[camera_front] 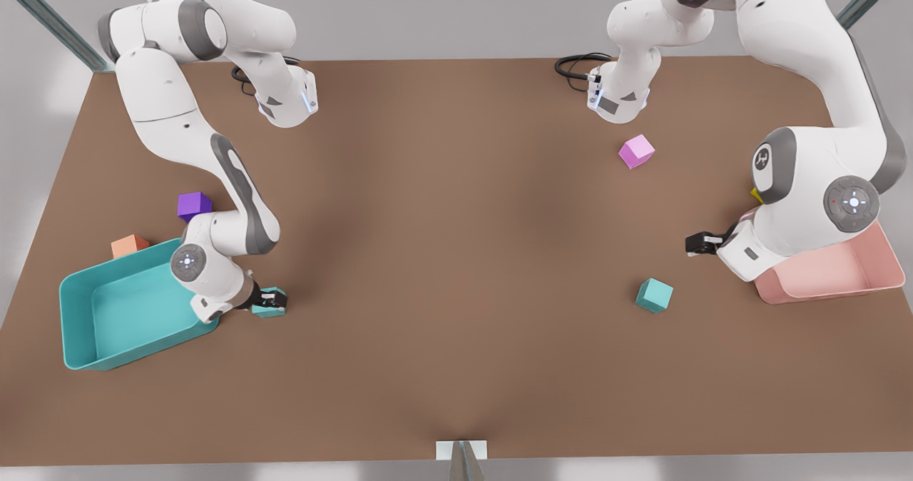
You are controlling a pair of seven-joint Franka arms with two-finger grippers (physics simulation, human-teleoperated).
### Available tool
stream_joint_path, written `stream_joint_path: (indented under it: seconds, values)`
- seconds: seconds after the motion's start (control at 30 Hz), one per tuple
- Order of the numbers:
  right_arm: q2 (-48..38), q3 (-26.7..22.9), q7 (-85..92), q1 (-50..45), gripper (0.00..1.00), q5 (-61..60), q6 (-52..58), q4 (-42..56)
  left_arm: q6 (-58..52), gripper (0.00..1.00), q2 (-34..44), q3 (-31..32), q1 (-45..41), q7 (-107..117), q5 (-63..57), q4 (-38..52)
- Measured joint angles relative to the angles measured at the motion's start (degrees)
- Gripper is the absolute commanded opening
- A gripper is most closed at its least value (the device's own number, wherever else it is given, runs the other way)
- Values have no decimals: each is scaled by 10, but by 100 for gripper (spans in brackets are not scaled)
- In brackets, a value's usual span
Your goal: Stack the two blue cubes on top of each other
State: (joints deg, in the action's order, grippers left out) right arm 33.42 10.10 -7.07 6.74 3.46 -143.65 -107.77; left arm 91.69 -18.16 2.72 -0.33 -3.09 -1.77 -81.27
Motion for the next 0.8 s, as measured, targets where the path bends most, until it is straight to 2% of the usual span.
stream_joint_path:
  seconds: [0.8]
  values:
    - [10, 0, 12, 5, 100, 16, -16, -33, 1, 100, 0, 0, 1, -1, -1, 1]
